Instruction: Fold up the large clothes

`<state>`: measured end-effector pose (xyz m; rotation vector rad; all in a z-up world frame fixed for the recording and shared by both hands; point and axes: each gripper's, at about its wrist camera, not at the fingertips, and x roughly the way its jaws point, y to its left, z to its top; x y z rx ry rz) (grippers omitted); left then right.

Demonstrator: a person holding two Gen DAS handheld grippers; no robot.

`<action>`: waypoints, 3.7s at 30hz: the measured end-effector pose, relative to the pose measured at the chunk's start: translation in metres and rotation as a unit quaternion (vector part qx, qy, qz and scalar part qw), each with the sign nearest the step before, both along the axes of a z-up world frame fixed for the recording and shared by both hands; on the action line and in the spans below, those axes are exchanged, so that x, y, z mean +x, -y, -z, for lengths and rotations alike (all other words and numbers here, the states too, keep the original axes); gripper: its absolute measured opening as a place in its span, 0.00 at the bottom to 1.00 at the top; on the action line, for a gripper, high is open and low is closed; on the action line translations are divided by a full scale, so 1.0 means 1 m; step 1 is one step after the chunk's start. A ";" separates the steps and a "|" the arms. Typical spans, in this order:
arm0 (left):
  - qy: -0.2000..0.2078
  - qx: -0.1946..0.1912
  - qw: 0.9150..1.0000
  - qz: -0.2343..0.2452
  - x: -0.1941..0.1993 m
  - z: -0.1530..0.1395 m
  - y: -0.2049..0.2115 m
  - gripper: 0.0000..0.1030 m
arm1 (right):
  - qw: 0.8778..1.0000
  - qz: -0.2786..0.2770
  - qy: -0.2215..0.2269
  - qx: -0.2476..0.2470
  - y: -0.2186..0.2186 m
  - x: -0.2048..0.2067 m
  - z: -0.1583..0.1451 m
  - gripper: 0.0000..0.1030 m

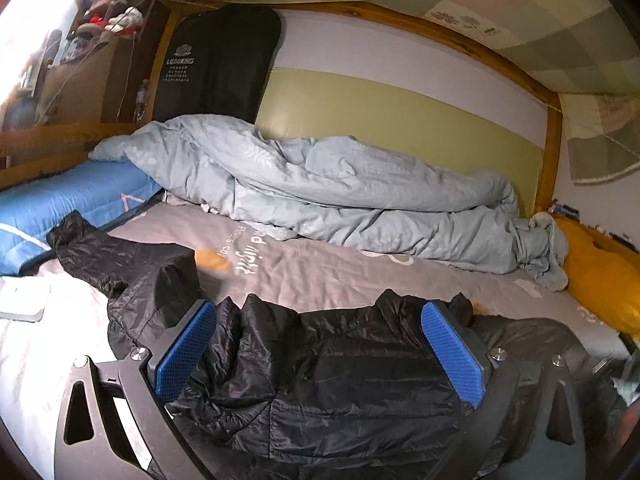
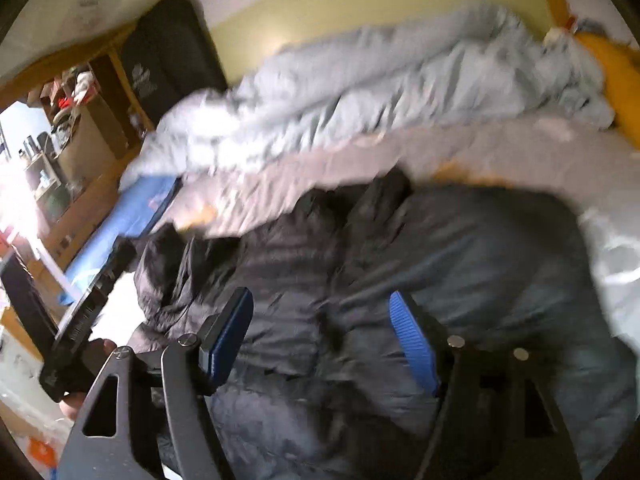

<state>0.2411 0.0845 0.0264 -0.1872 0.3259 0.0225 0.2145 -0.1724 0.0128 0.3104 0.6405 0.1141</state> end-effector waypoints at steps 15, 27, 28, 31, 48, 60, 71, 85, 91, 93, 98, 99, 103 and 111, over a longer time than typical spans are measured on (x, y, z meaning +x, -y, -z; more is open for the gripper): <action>0.031 -0.024 0.999 0.018 -0.011 -0.009 -0.003 1.00 | 0.983 0.160 -0.054 -0.066 0.098 -0.048 0.014 0.68; 0.021 -0.014 0.998 0.061 -0.009 -0.007 0.010 1.00 | 0.980 0.170 -0.093 -0.048 0.100 -0.058 0.042 0.57; 0.023 -0.014 0.998 0.060 -0.010 -0.007 0.011 1.00 | 0.981 0.164 -0.088 -0.053 0.097 -0.058 0.039 0.32; 0.026 -0.012 0.998 0.055 -0.011 -0.007 0.010 1.00 | 0.987 0.136 -0.060 -0.059 0.079 -0.050 0.025 0.07; -0.024 -0.016 1.000 0.001 0.004 0.003 -0.003 1.00 | 0.982 -0.144 0.016 0.119 -0.061 0.069 -0.022 0.08; -0.018 0.011 0.999 0.046 0.001 0.006 0.023 1.00 | 0.982 -0.089 0.048 0.161 -0.003 0.071 -0.007 0.48; -0.020 0.095 0.986 0.136 -0.007 0.016 0.108 0.91 | 0.995 0.093 0.034 -0.032 0.085 0.045 0.001 0.50; -0.183 0.120 0.943 0.250 0.067 0.033 0.243 0.78 | 0.990 0.136 0.022 -0.021 0.152 0.030 0.008 0.46; -0.251 0.122 0.933 0.227 0.094 0.064 0.234 0.60 | 0.992 0.122 0.010 -0.027 0.144 0.038 0.016 0.46; -0.248 0.132 0.936 0.210 0.093 0.063 0.224 0.44 | 0.992 0.124 0.004 -0.028 0.144 0.039 0.019 0.46; -0.198 0.131 0.962 0.134 0.085 0.031 0.158 0.16 | 0.992 0.119 -0.005 -0.029 0.138 0.042 0.022 0.46; -0.196 0.125 0.965 0.123 0.084 0.028 0.148 0.16 | 0.993 0.117 -0.005 -0.033 0.135 0.042 0.022 0.46; -0.181 0.116 0.975 0.046 0.082 0.022 0.087 0.16 | 0.994 0.102 -0.011 -0.049 0.121 0.046 0.023 0.46; -0.177 0.008 0.984 0.021 0.077 0.044 0.000 0.16 | 0.998 0.049 -0.040 -0.005 0.103 0.059 0.036 0.47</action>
